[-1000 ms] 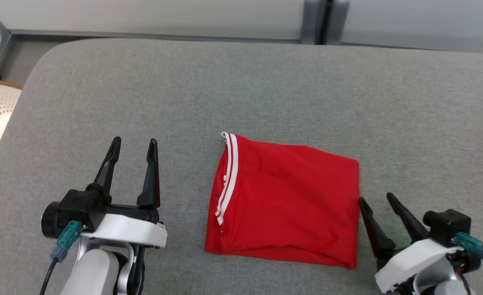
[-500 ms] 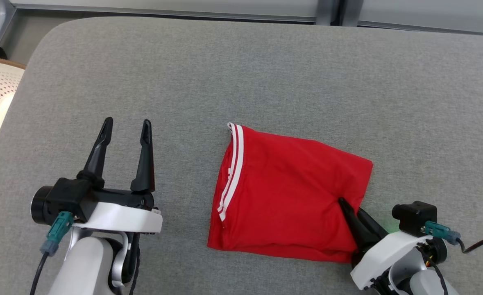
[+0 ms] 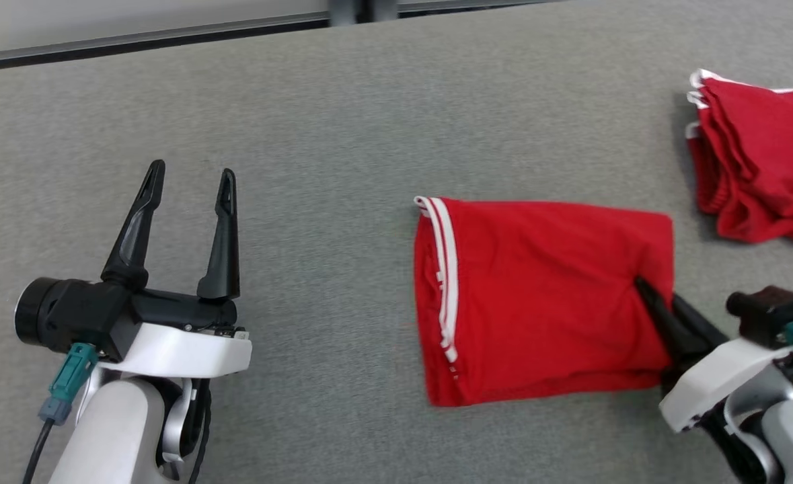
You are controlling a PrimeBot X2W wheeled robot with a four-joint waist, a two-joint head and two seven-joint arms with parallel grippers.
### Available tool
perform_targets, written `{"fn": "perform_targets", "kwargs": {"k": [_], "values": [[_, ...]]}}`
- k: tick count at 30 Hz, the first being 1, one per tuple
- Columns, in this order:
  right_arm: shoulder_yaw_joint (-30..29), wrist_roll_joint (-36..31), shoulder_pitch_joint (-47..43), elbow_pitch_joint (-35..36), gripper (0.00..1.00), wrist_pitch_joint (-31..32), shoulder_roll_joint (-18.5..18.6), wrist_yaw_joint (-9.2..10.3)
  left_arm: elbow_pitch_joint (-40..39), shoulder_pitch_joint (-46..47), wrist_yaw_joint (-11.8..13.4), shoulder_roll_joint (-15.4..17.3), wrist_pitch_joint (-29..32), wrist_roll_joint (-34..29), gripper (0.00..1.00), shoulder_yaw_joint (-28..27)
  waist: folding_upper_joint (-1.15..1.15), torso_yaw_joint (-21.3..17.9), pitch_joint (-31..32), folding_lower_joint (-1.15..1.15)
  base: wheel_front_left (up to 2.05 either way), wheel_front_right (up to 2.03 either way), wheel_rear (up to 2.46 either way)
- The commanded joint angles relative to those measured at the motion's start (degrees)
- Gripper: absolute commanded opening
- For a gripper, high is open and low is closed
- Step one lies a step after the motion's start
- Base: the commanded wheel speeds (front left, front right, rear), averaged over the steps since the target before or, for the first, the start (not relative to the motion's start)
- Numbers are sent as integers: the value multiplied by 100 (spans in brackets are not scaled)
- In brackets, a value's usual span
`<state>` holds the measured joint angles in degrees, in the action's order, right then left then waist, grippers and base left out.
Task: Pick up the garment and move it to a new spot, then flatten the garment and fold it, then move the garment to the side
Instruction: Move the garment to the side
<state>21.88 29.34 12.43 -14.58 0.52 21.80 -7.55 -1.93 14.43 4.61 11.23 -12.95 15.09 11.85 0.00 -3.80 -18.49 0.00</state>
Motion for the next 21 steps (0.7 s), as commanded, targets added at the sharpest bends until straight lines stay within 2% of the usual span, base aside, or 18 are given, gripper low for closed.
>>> {"fn": "perform_targets", "kwargs": {"k": [1, 5, 10, 13, 17, 19, 21], "values": [[-120, 19, 168, 102, 0, -36, 120, 12, -81, 122, 24, 27, 28, -42, 100, 1, 0, -603, -208, 0, 0, 0, 0], [-271, -51, 603, 365, 0, 58, 531, 11, -231, 298, 27, 55, 135, -95, 100, 62, 0, -870, -480, 0, 0, 0, 0], [-371, 65, 1550, 458, 0, -9, 859, 11, -400, 582, 18, 146, 235, -169, 100, 62, 0, -1008, -888, 0, 0, 0, 0], [-696, 195, 2068, 319, 0, -34, 1296, 11, -509, 798, -38, 189, 306, -233, 100, 146, 0, -882, -1204, 0, 0, 0, 0], [-1347, 438, 2126, 129, 0, 29, 1898, 12, -641, 993, -73, 211, 353, -306, 100, 227, 0, -726, -1485, 0, 0, 0, 0], [-1640, 561, 2131, -83, 0, 93, 2103, 11, -700, 1065, -86, 231, 377, -339, 100, 253, 0, -666, -1624, 0, 0, 0, 0], [-1856, 823, 2230, -292, 0, 112, 2156, 11, -769, 1138, -91, 251, 407, -379, 100, 274, 0, -609, -1761, 0, 0, 0, 0]]}}
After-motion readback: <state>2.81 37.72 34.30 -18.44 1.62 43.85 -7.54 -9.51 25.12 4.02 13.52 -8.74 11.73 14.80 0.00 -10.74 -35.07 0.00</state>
